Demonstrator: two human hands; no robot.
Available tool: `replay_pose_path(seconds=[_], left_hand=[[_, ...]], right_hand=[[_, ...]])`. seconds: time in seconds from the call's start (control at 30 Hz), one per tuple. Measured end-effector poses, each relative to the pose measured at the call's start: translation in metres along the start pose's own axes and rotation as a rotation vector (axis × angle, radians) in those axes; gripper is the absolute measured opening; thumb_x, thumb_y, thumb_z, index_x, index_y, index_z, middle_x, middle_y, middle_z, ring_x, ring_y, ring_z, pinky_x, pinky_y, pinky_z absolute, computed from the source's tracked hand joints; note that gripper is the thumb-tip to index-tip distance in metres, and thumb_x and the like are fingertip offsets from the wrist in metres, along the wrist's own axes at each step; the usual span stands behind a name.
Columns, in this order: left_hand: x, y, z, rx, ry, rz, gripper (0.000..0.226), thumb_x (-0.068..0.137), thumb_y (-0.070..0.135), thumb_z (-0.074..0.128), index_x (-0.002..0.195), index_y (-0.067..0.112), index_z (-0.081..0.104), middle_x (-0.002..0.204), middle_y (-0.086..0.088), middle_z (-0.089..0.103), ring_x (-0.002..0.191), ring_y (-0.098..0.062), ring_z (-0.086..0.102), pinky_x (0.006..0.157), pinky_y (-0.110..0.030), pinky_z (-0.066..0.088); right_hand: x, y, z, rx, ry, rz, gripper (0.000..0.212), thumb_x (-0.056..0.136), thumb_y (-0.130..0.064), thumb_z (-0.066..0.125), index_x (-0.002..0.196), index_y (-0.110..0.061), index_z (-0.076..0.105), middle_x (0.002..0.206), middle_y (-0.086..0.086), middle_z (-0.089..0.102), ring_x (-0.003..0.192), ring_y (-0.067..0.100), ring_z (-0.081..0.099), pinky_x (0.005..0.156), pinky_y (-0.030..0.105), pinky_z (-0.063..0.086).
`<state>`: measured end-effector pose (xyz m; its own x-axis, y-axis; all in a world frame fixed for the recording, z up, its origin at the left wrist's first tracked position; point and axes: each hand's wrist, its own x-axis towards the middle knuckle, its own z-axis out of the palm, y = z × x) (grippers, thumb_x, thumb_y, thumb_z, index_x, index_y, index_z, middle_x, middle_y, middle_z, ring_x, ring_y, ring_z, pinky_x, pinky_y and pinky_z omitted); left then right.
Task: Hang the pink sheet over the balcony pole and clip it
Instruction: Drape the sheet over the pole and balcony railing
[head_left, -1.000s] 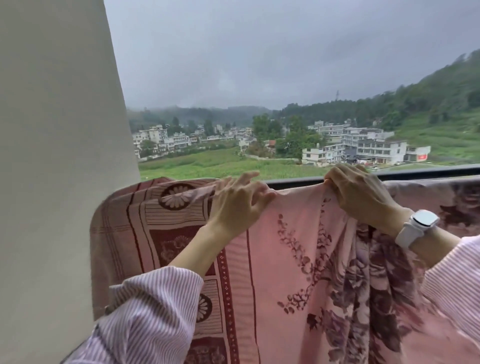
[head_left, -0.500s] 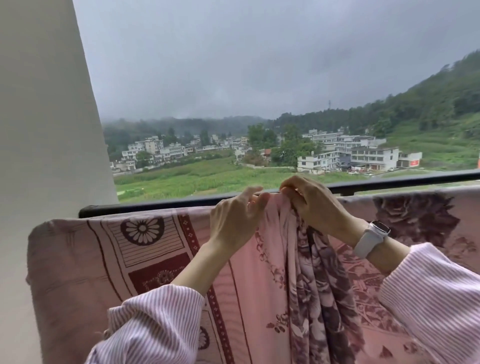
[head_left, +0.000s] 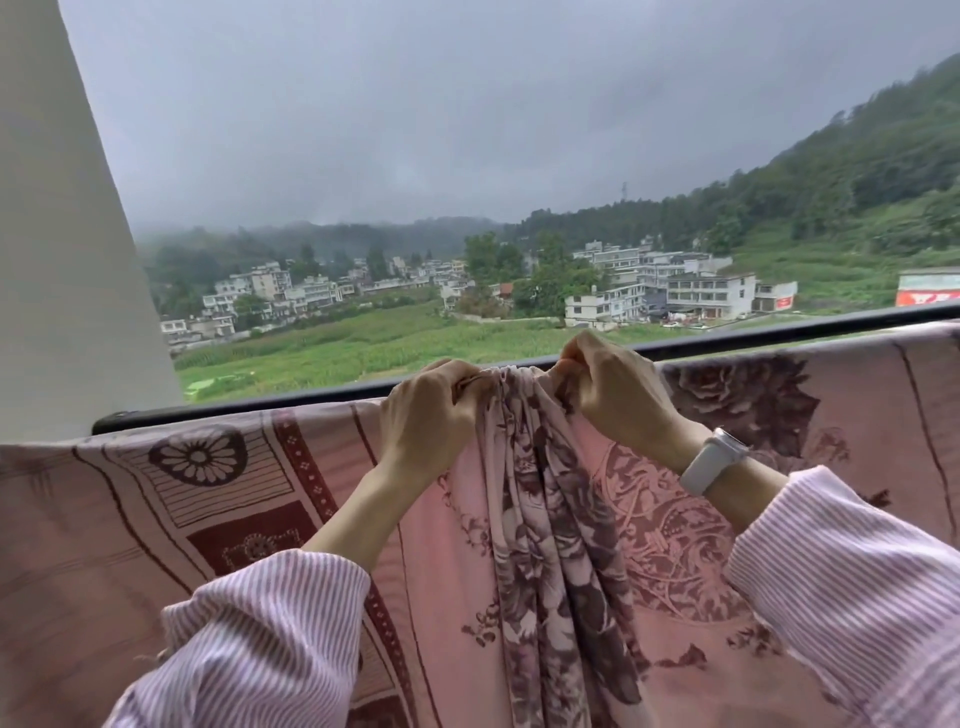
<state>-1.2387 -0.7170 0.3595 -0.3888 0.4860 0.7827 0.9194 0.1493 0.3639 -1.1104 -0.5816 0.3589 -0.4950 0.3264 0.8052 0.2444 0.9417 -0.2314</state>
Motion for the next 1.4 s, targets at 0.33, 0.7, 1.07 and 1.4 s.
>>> replay_pose_path(seconds=[0.33, 0.7, 1.07, 1.4], left_hand=[[0.029, 0.049, 0.035, -0.065, -0.02, 0.011, 0.016, 0.089, 0.025, 0.054, 0.094, 0.015, 0.066, 0.091, 0.003, 0.069, 0.076, -0.013, 0.057, 0.067, -0.025, 0.041], [0.041, 0.103, 0.093, 0.003, -0.233, 0.109, 0.02, 0.091, 0.029, 0.05, 0.096, 0.012, 0.06, 0.09, -0.009, 0.069, 0.077, -0.025, 0.062, 0.066, -0.035, 0.05], [0.018, 0.099, 0.075, 0.071, -0.218, 0.23, 0.039, 0.084, 0.043, 0.058, 0.115, 0.018, 0.057, 0.111, 0.001, 0.062, 0.091, -0.019, 0.062, 0.07, -0.025, 0.039], [0.027, 0.125, 0.116, 0.241, -0.28, 0.335, 0.032, 0.091, 0.045, 0.042, 0.111, 0.023, 0.055, 0.108, 0.0, 0.064, 0.095, -0.024, 0.06, 0.076, -0.033, 0.037]], right_hand=[[0.027, 0.1, -0.075, -0.04, 0.352, 0.52, 0.023, 0.093, -0.01, 0.04, 0.109, 0.004, 0.049, 0.107, 0.033, 0.058, 0.101, 0.046, 0.053, 0.08, 0.044, 0.041], [-0.001, 0.113, -0.104, -0.113, 0.121, 0.171, 0.027, 0.088, -0.015, 0.054, 0.114, -0.011, 0.06, 0.115, 0.008, 0.064, 0.103, 0.024, 0.059, 0.099, 0.037, 0.032], [-0.015, 0.106, -0.072, -0.005, 0.023, 0.072, 0.008, 0.084, -0.004, 0.058, 0.084, -0.011, 0.062, 0.073, 0.002, 0.065, 0.061, 0.014, 0.054, 0.073, 0.035, 0.047], [-0.013, 0.168, -0.13, -0.443, 0.198, 0.52, 0.024, 0.084, -0.011, 0.05, 0.101, -0.014, 0.068, 0.105, 0.019, 0.066, 0.104, 0.036, 0.055, 0.091, 0.042, 0.035]])
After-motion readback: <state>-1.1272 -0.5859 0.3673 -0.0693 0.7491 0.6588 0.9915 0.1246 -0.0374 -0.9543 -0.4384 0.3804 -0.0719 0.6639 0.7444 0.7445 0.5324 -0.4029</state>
